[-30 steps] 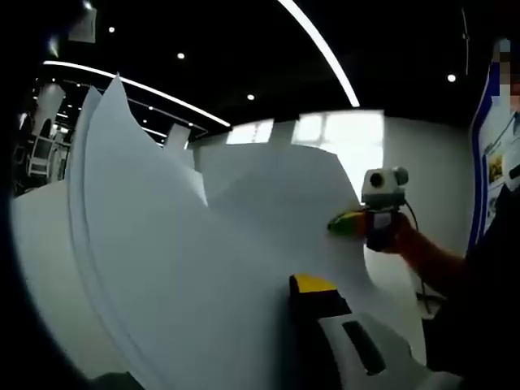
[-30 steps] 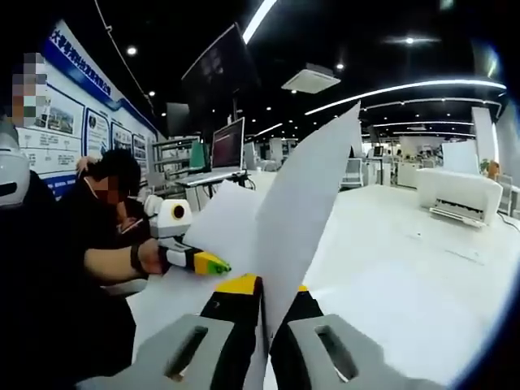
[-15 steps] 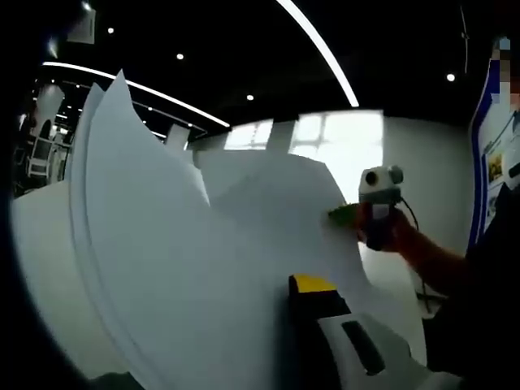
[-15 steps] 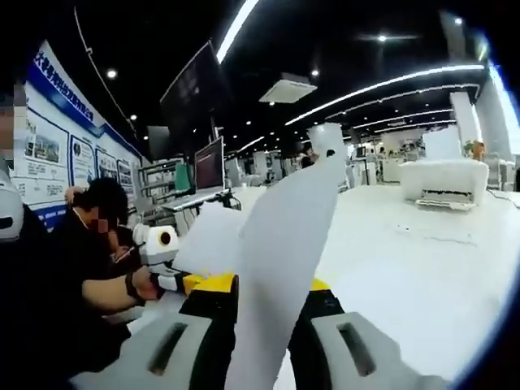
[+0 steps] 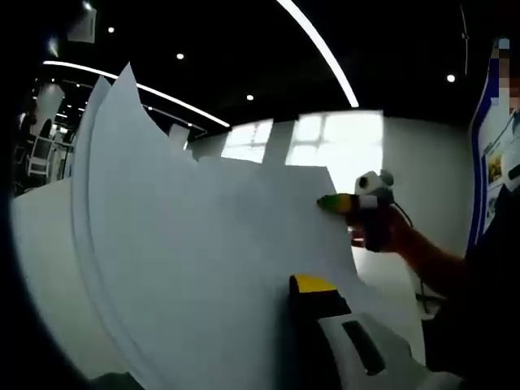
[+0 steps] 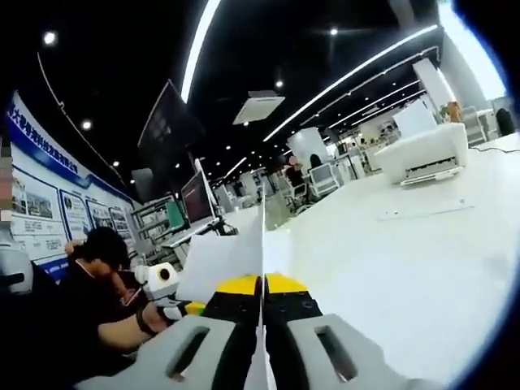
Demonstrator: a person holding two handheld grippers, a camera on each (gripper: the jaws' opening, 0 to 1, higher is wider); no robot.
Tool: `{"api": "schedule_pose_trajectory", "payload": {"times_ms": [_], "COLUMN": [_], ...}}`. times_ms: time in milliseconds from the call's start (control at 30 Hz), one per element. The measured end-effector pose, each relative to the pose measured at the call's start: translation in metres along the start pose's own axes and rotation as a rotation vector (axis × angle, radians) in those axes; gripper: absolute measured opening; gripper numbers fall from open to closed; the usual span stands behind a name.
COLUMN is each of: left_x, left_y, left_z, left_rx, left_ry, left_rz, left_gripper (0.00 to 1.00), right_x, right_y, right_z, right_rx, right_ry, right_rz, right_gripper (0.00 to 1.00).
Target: Organize the stack of printing papers by aligning and flattening the scattered papers on the table
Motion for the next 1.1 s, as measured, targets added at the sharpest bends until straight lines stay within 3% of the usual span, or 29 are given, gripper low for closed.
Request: {"api": "schedule_pose_trajectory", "payload": {"times_ms": [467,800,1100], "left_x": [0.0,0.001,0.002], "left_y": [0.0,0.0,-0.001], "left_z": [-0.001,-0.001,0.0], "left_rx": [-0.003,-0.015,-0.02], "left_ry": [-0.002,-0.004,-0.016], "left_rz": [0.003,0.026,0.029], "left_gripper": [0.2,0.25,0.25], "right_x": [0.002,0.006,0.001], "right_y": [0.016,0.017,0.017], "right_z": [-0.021,-0.035,-0.05], "right_rx": [0.09,0.136,0.184], "right_ry": [0.007,-0.001,-0.039], "right_rz": [-0.006,-0.044,-0.132], "right_gripper": [0.0,0.0,0.0]}}
Point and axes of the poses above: the point that each gripper's makers call its tool centre point, and the gripper's own axes: z roughly backward along the fingers, y roughly to its left, x roughly out of its top, the point moved 10 cm from there along z, roughly backward along the fingers, and after that the axes turned 11 degrees about -z, right-handed, at the moved point
